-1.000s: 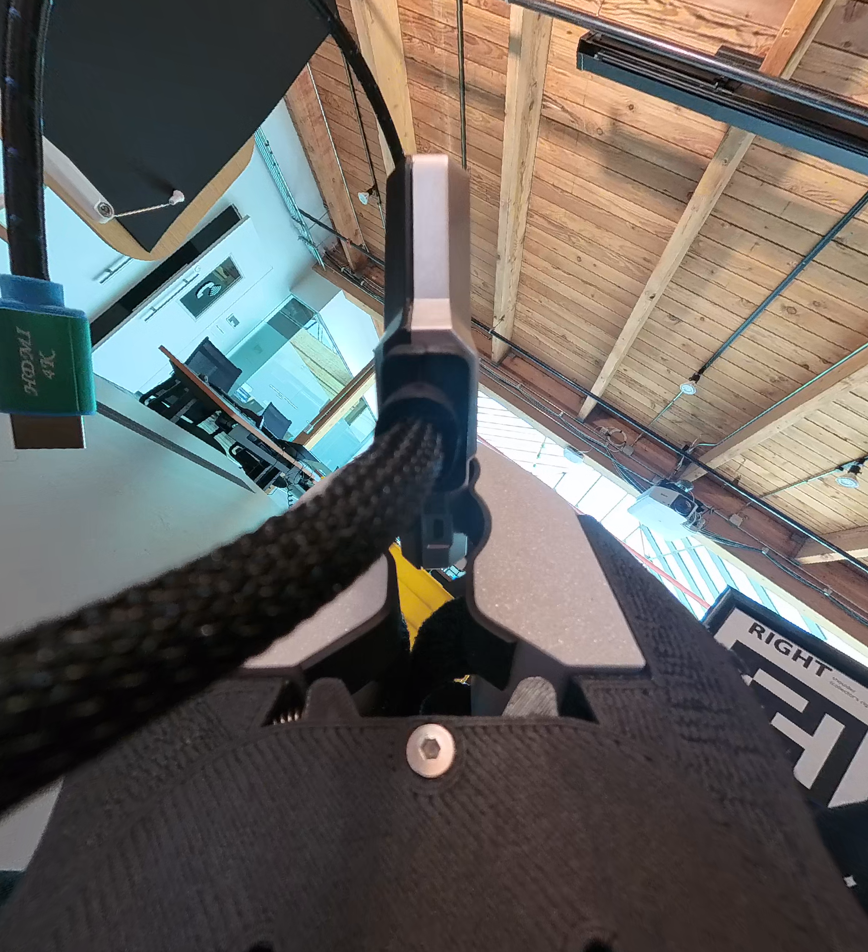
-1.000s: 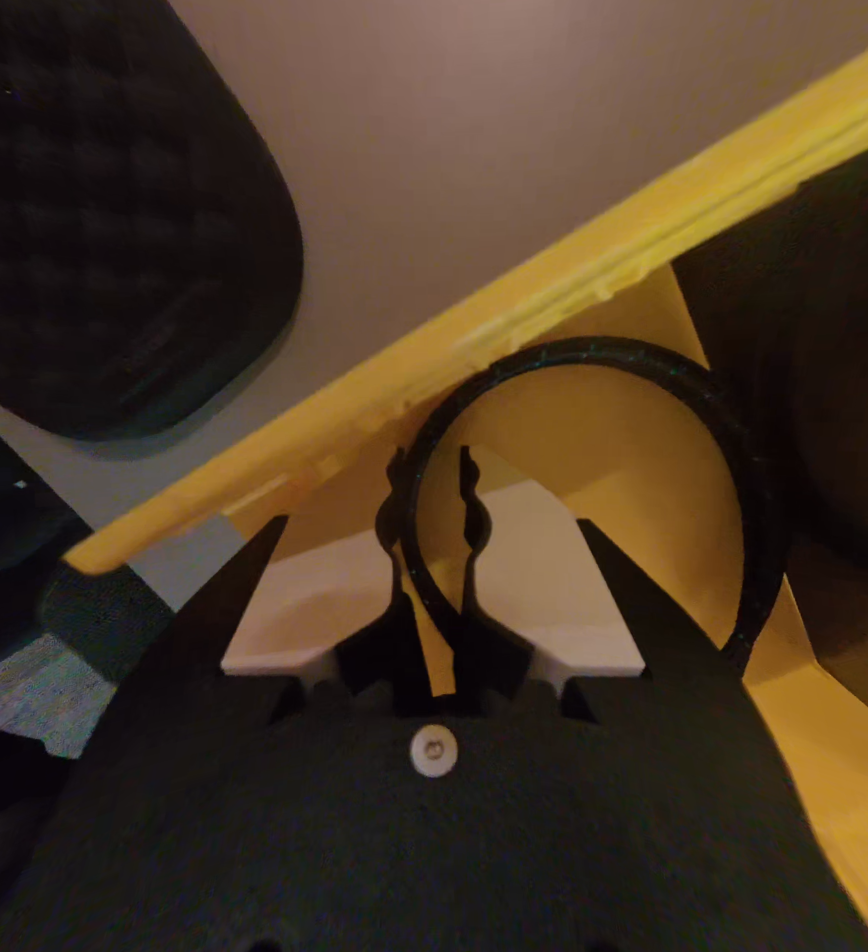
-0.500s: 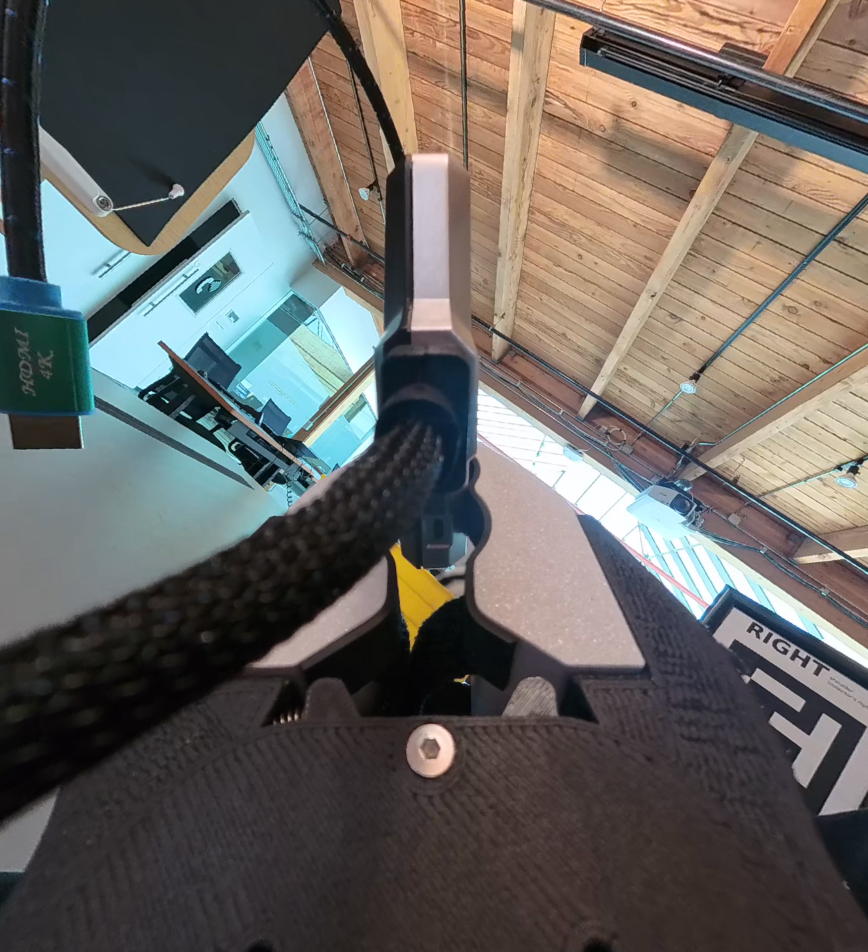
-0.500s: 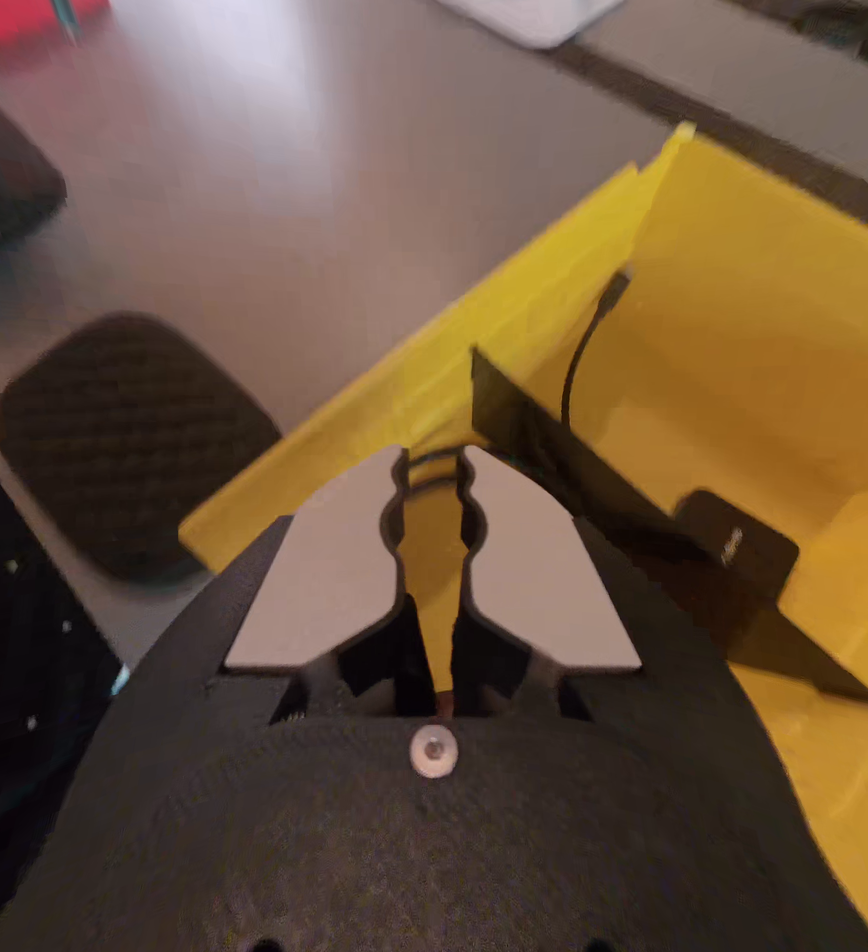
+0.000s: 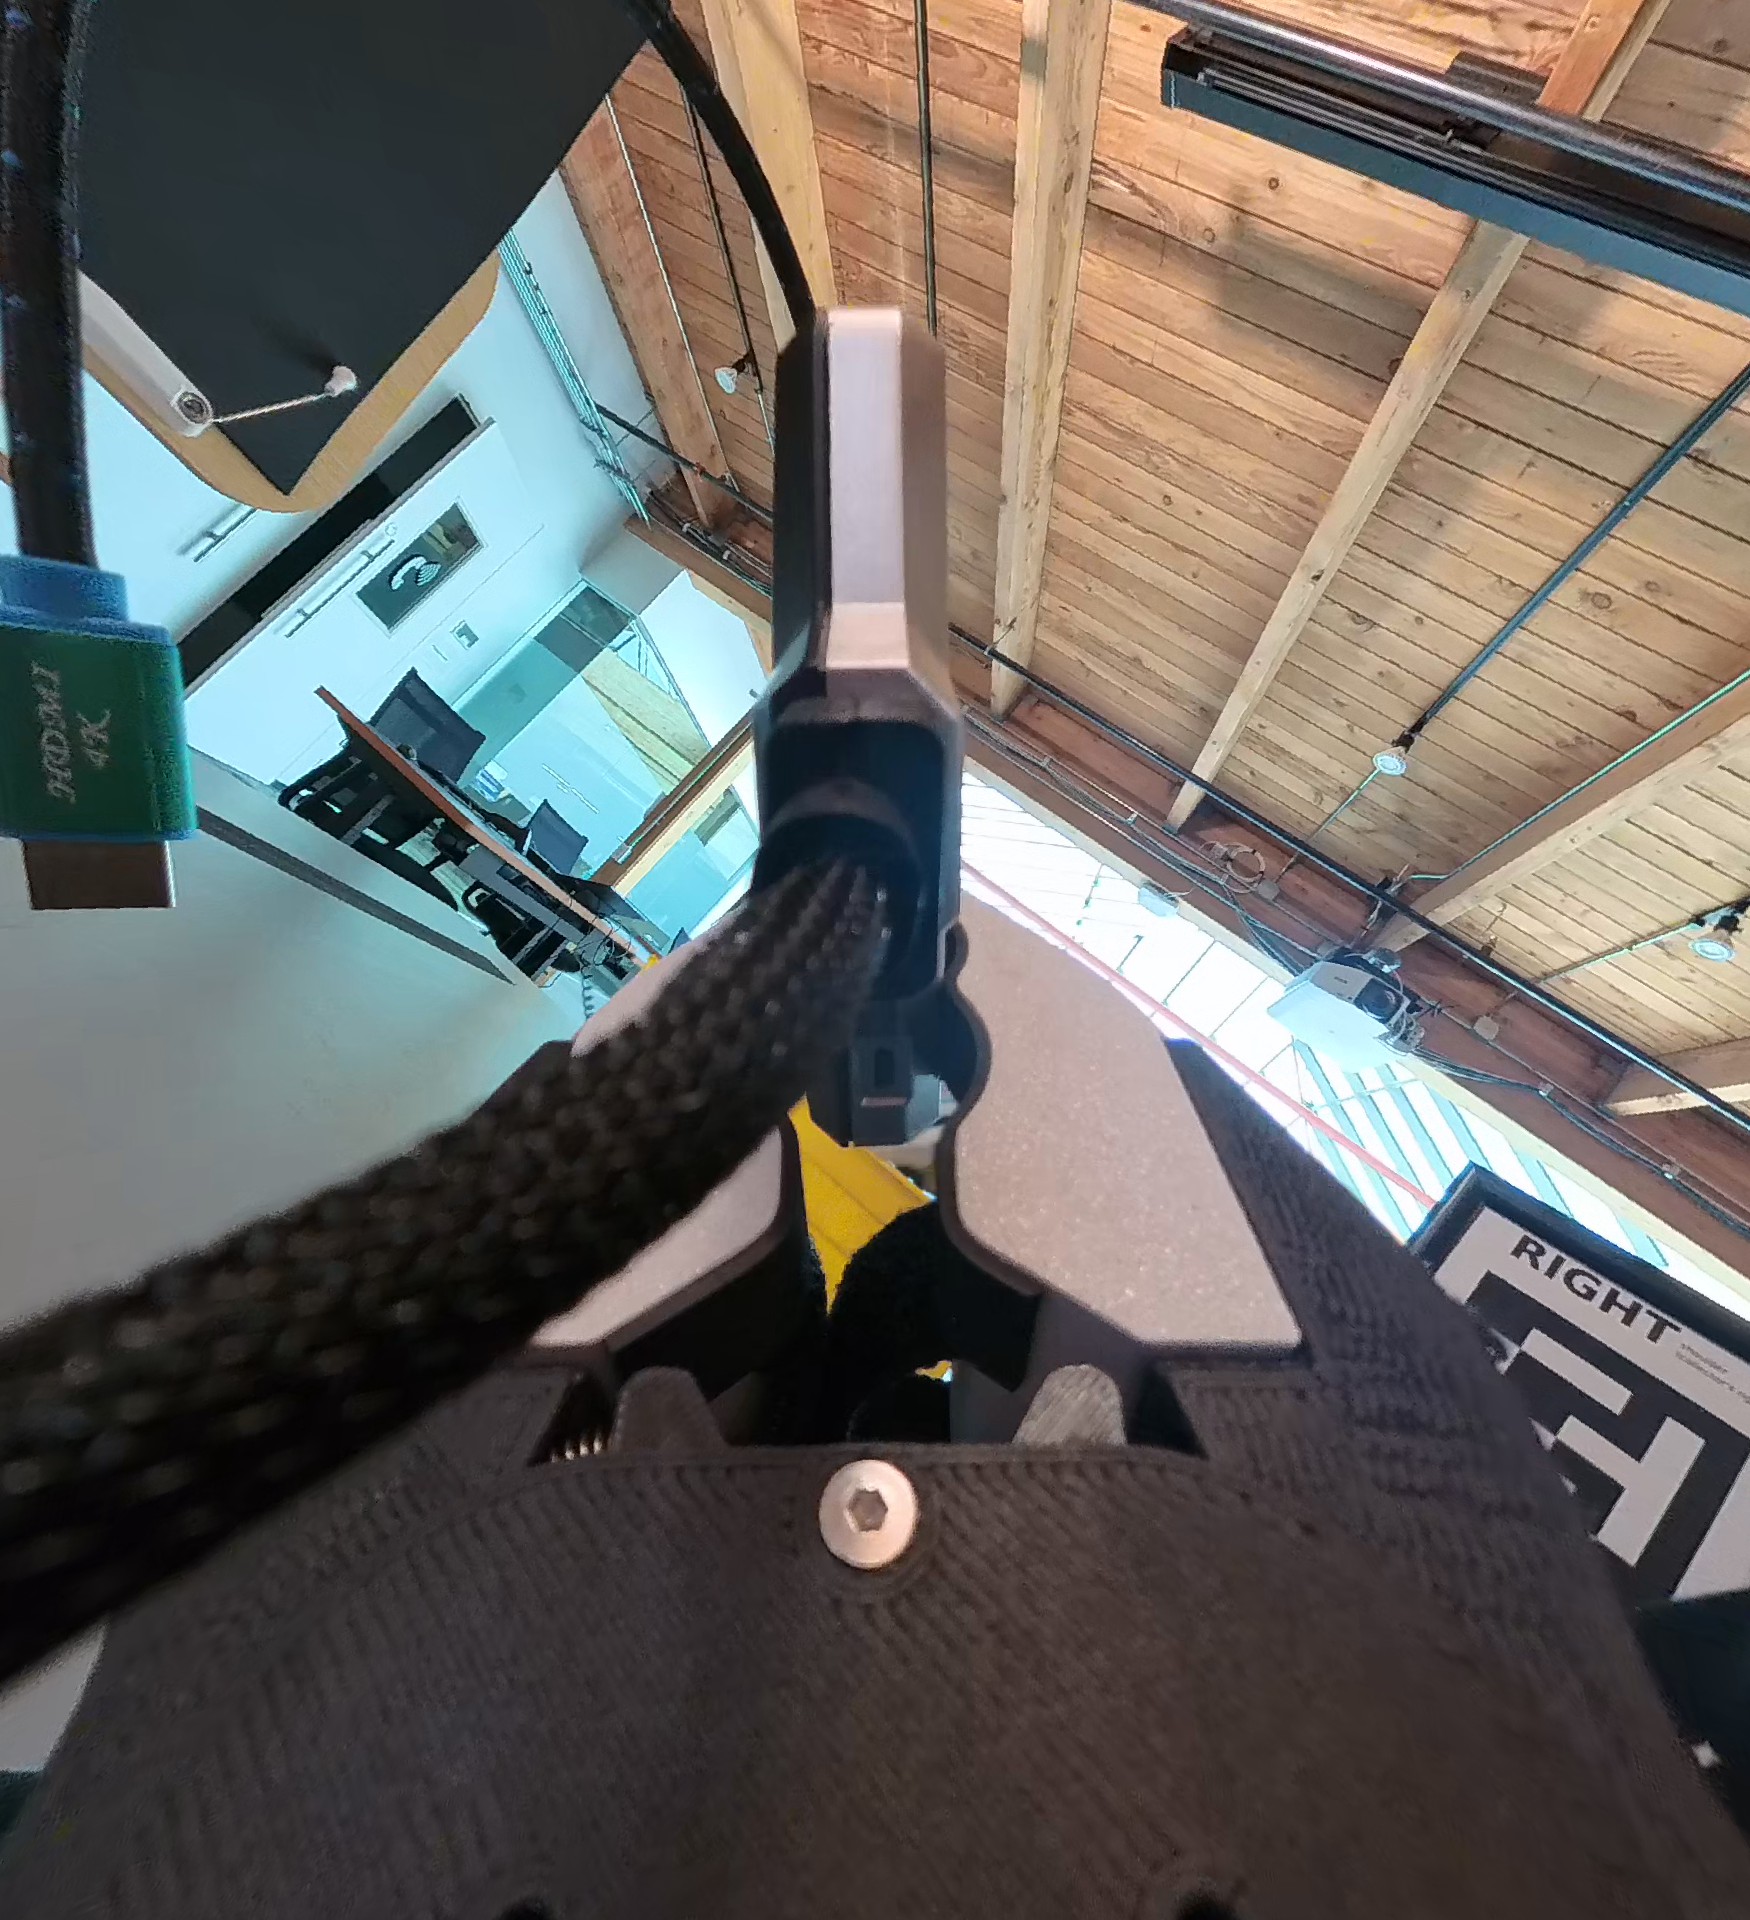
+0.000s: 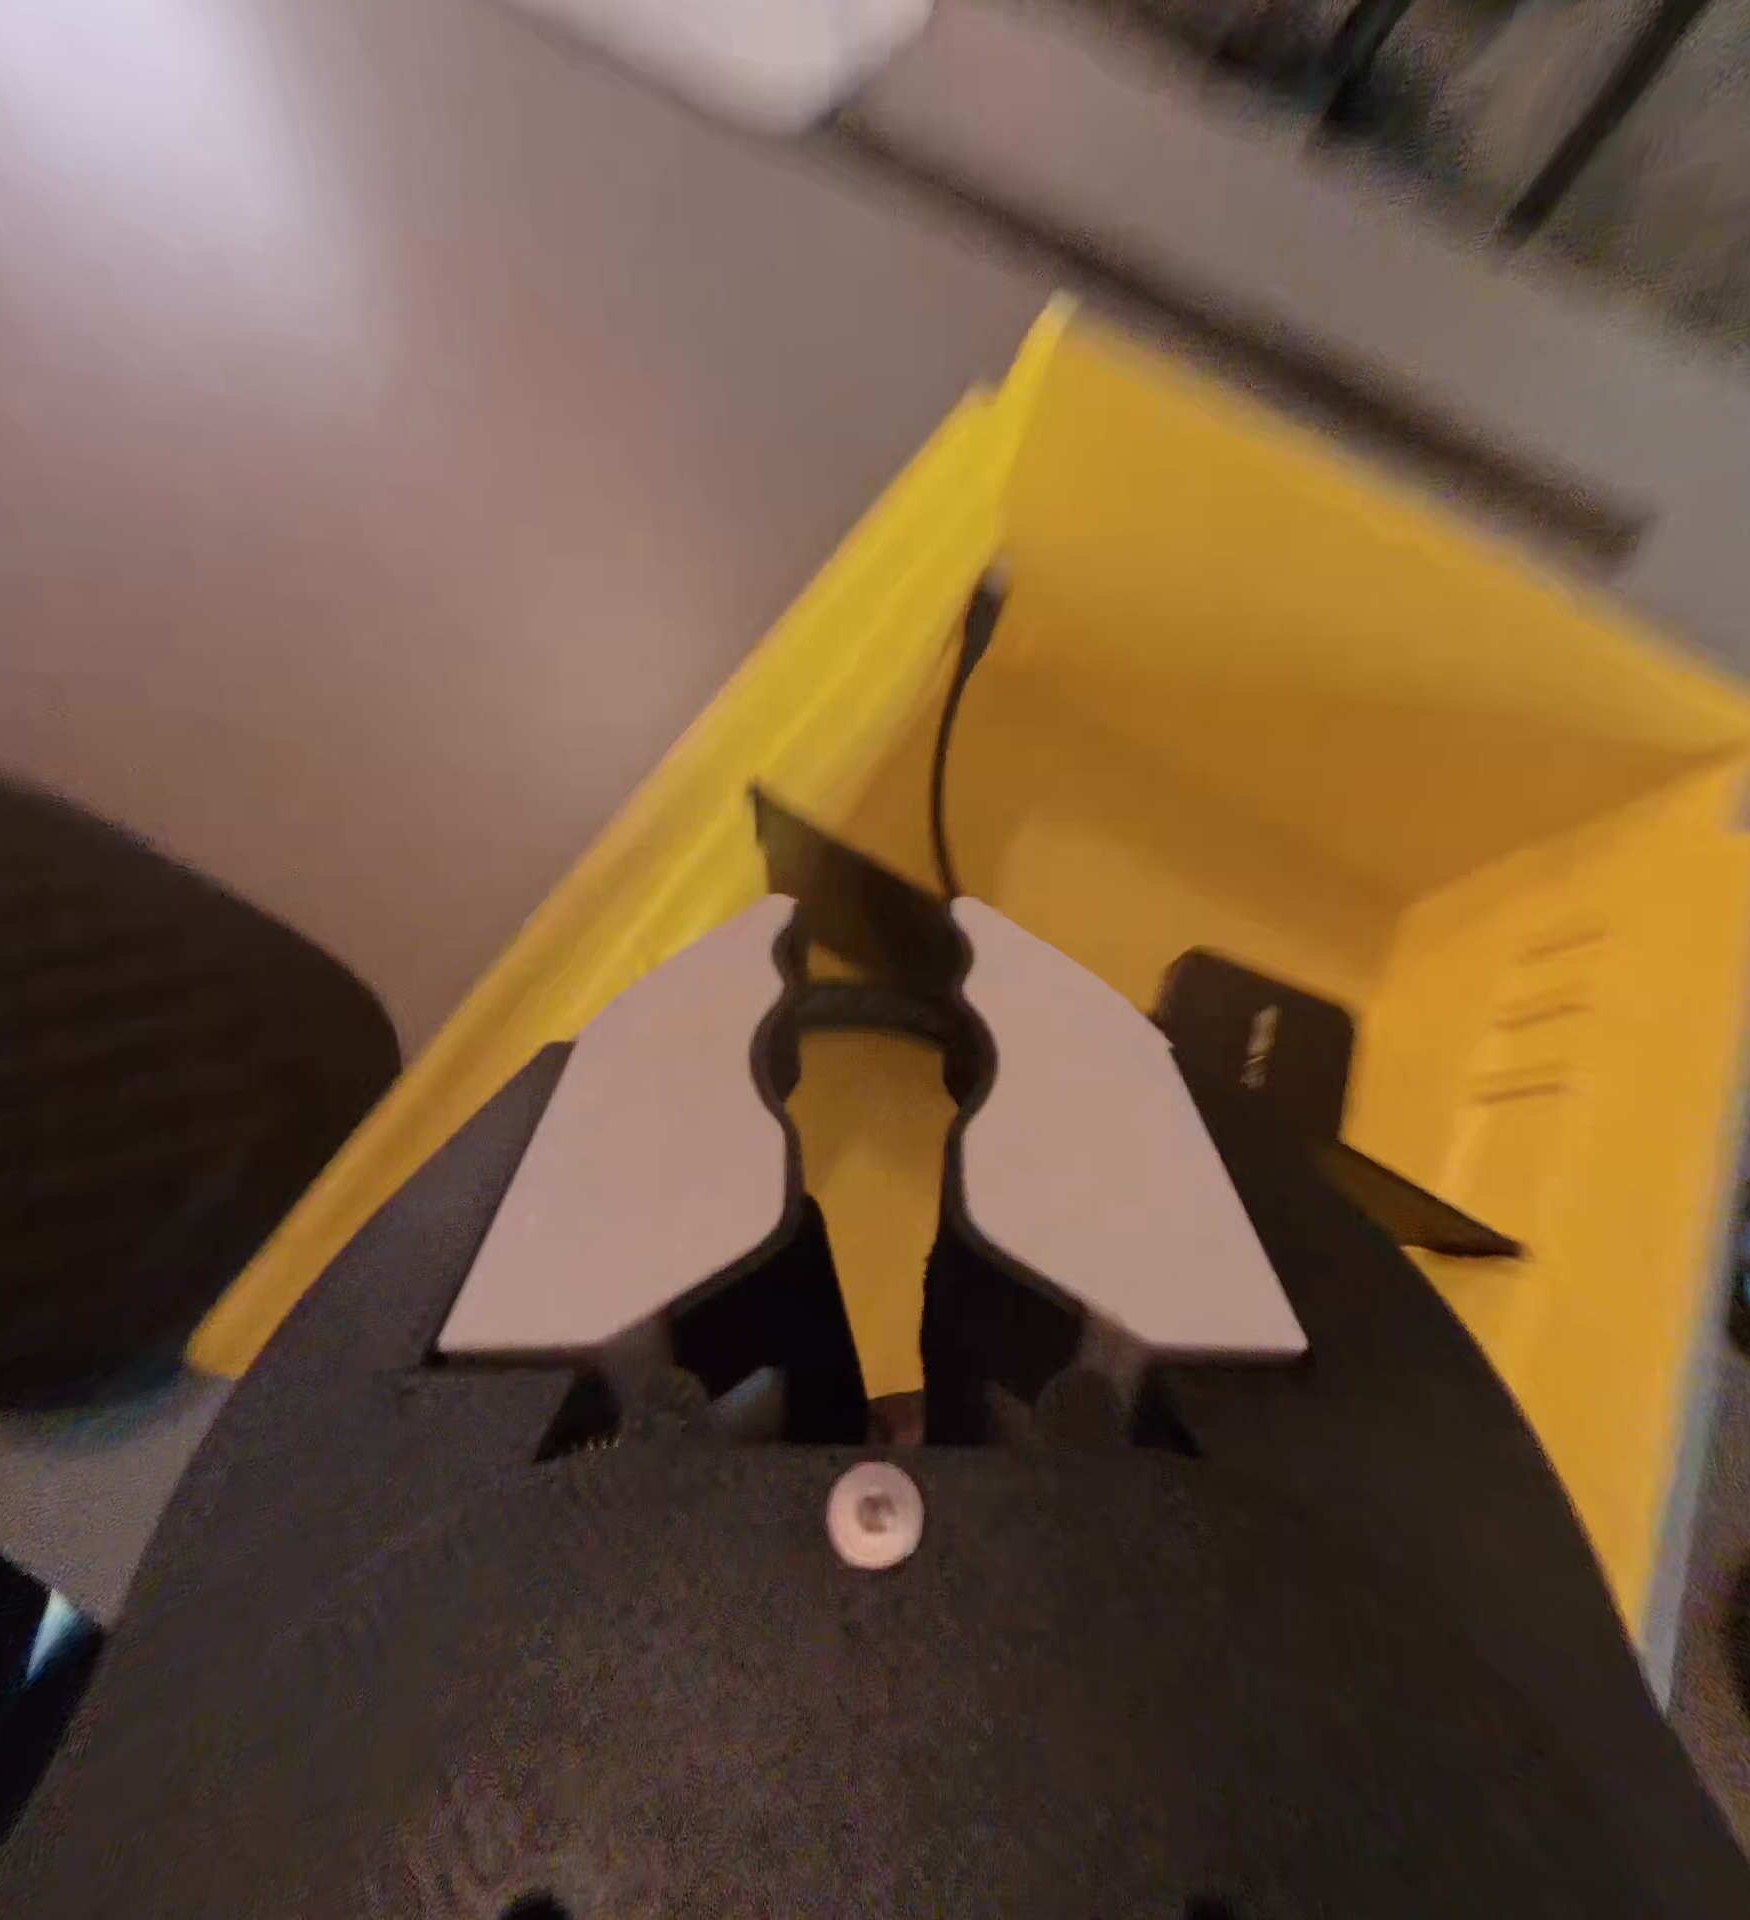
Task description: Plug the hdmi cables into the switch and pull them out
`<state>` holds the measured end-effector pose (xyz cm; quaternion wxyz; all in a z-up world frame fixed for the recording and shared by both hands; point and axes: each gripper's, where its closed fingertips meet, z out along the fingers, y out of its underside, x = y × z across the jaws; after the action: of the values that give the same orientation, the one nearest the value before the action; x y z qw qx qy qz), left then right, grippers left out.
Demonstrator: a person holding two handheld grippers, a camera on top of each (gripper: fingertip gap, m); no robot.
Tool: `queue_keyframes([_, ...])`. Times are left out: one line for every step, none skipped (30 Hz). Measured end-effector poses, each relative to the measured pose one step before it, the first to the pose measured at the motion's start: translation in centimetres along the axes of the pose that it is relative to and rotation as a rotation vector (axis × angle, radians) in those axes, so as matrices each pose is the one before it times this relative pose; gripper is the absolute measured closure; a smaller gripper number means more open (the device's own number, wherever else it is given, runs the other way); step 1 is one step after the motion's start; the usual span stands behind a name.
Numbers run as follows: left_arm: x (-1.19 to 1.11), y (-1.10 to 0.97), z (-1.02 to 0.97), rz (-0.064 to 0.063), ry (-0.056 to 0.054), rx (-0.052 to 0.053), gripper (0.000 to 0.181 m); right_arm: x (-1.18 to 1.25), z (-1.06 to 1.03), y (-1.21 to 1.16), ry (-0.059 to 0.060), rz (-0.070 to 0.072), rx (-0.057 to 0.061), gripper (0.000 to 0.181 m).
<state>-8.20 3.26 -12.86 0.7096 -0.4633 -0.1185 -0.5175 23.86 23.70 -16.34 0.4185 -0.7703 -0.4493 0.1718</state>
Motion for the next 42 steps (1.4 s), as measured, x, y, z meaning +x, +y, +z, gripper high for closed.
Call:
queue_keyframes([0.028,-0.005,0.033,0.004,0.0015,-0.0014,0.16,0.242,-2.15,-1.944,0.0313,0.0284,0.1377,0.149])
queue_keyframes([0.036,-0.01,0.038,0.0056,0.0017,-0.0008,0.16,-0.247,-1.993,-2.24,0.0058,0.028,0.1509,0.141])
queue_keyframes([0.03,-0.005,0.064,0.0073,0.001,-0.0008,0.16,-0.598,-1.694,-2.39,-0.0065,0.0301,0.156,0.13])
queue_keyframes([0.085,-0.017,0.058,0.0087,0.0013,-0.0015,0.161,-0.961,-1.304,-2.389,-0.015,0.0329,0.1551,0.118])
queue_keyframes([0.138,-0.029,0.088,0.0106,0.0019,-0.0024,0.16,-1.366,-0.846,-2.224,-0.0272,0.0298,0.1482,0.106])
queue_keyframes([0.208,0.011,0.083,0.0132,0.0018,-0.0042,0.16,-1.68,-0.397,-1.79,-0.0408,0.0161,0.1282,0.098])
queue_keyframes([0.238,0.027,0.137,0.0167,0.0018,-0.0067,0.159,-1.728,0.036,-1.12,-0.0406,0.0101,0.0937,0.094])
queue_keyframes([0.224,-0.029,0.225,0.0186,0.0028,-0.0085,0.16,-1.694,0.389,-0.437,-0.0393,0.0046,0.059,0.091])
queue_keyframes([0.332,-0.113,0.324,0.015,0.0067,-0.0085,0.16,-1.654,0.654,0.168,-0.0385,0.0001,0.0301,0.089])
queue_keyframes([0.458,-0.284,0.451,0.0061,0.0146,-0.0044,0.16,-1.6,0.855,0.635,-0.04,0.0,0.0072,0.088])
queue_keyframes([0.639,-0.443,0.531,0.001,0.0246,0.0008,0.16,-1.623,1.053,0.916,-0.0479,0.0077,-0.0048,0.087])
queue_keyframes([0.686,-0.447,0.609,0.0044,0.0294,0.0004,0.16,-1.666,1.264,1.032,-0.0573,0.0225,-0.0038,0.085])
queue_keyframes([0.68,-0.397,0.668,0.0104,0.0293,-0.0048,0.159,-1.782,1.432,1.123,-0.0746,0.0289,-0.0017,0.082])
queue_keyframes([0.66,-0.259,0.724,0.0165,0.0284,-0.0121,0.159,-1.467,1.544,1.265,-0.0642,0.0349,-0.0092,0.08])
queue_keyframes([0.622,-0.076,0.724,0.0204,0.0268,-0.0195,0.159,-1.051,1.655,1.289,-0.0488,0.046,-0.0062,0.079])
queue_keyframes([0.55,0.095,0.626,0.0191,0.0247,-0.0204,0.159,-0.867,1.653,1.253,-0.0503,0.0488,-0.0022,0.077])
queue_keyframes([0.537,0.144,0.451,0.0121,0.0266,-0.0123,0.16,-0.594,1.547,1.203,-0.0454,0.047,-0.0017,0.077])
queue_keyframes([0.388,0.222,0.44,0.0042,0.0312,-0.0087,0.16,-0.174,1.388,1.106,-0.0286,0.044,0.004,0.081])
queue_keyframes([0.297,0.586,0.268,0.0021,0.0299,-0.0289,0.159,-0.12,1.189,1.016,-0.0349,0.0342,0.0088,0.087])
queue_keyframes([0.016,1.062,0.122,0.0055,0.0155,-0.057,0.159,0.034,0.956,0.88,-0.0317,0.0379,0.0133,0.093])
queue_keyframes([-0.236,1.392,0.004,0.0141,-0.0014,-0.0726,0.159,0.261,0.725,0.627,-0.02,0.0512,0.0212,0.099])
queue_keyframes([-0.272,1.491,-0.056,0.0176,-0.0057,-0.0686,0.159,0.303,0.485,0.376,-0.0186,0.0584,0.0307,0.105])
queue_keyframes([-0.165,1.407,-0.049,0.0086,0.0015,-0.0574,0.159,0.295,0.282,0.267,-0.0207,0.0649,0.0349,0.114])
queue_keyframes([-0.087,1.175,-0.014,-0.0051,0.0062,-0.0436,0.159,0.14,0.092,0.261,-0.0303,0.0699,0.0296,0.123])
queue_keyframes([-0.133,0.789,0.062,-0.0223,-0.0021,-0.0296,0.159,-0.026,-0.043,0.266,-0.0346,0.0713,0.0151,0.132])
queue_keyframes([-0.036,0.377,0.082,-0.0274,-0.0022,-0.0174,0.159,-0.124,-0.14,0.202,-0.0292,0.0604,-0.002,0.142])
queue_keyframes([0.094,0.113,0.025,-0.0123,0.0088,-0.0038,0.159,-0.033,-0.204,0.172,-0.0083,0.0402,-0.0139,0.149])
queue_keyframes([0.071,-0.022,-0.012,-0.0136,0.0072,0.0022,0.159,0.185,-0.278,0.205,0.0114,0.0053,-0.0179,0.152])
queue_keyframes([-0.02,-0.011,-0.034,-0.0115,0.0028,0.0026,0.159,0.429,-0.315,0.271,0.0308,-0.0216,-0.0166,0.152])
queue_keyframes([-0.02,0.034,-0.022,-0.0085,0.0009,0.0013,0.16,0.461,-0.302,0.322,0.0351,-0.0332,-0.0139,0.152])
queue_keyframes([-0.012,0.044,-0.032,-0.004,0.0,0.0011,0.16,0.257,-0.246,0.298,0.024,-0.0364,-0.0106,0.153])
queue_keyframes([-0.052,-0.006,-0.043,-0.001,-0.0001,0.0006,0.16,-0.01,-0.167,0.127,0.0072,-0.0377,0.0016,0.162])
queue_keyframes([0.016,0.015,-0.022,0.0006,0.0016,-0.0007,0.16,-0.191,-0.101,-0.065,-0.0049,-0.0391,0.0115,0.168])
queue_keyframes([0.085,0.037,0.017,-0.0001,0.0065,-0.0012,0.16,-0.14,-0.019,-0.02,-0.0047,-0.0257,0.0043,0.168])
queue_keyframes([0.097,0.012,0.021,-0.0021,0.0104,-0.0011,0.158,-0.216,-0.035,-0.017,-0.0143,-0.006,-0.0009,0.169])
queue_keyframes([0.087,0.049,0.027,-0.0026,0.0097,-0.0027,0.156,-0.213,-0.032,-0.025,-0.0186,0.0123,-0.0031,0.17])
queue_keyframes([0.03,0.031,0.044,0.0023,0.0014,-0.0009,0.154,-0.08,-0.045,-0.018,-0.0105,0.02,0.0008,0.17])
queue_keyframes([-0.1,-0.021,0.058,0.0124,-0.016,0.0055,0.152,0.058,-0.071,0.062,-0.0012,0.0127,-0.0014,0.17])
queue_keyframes([-0.193,-0.201,0.012,0.0204,-0.0317,0.0191,0.15,0.208,-0.071,0.237,0.0113,-0.0001,-0.0131,0.17])
queue_keyframes([-0.221,-0.476,-0.093,0.0153,-0.0251,0.0333,0.148,0.239,-0.05,0.306,0.0166,-0.0113,-0.0205,0.17])
queue_keyframes([-0.131,-0.424,-0.125,0.0016,-0.0117,0.0297,0.135,0.074,0.038,0.219,0.0089,-0.0162,-0.0158,0.17])
queue_keyframes([-0.022,-0.262,-0.12,-0.0128,0.0044,0.0171,0.133,-0.127,0.09,0.084,-0.0036,-0.0145,-0.0044,0.17])
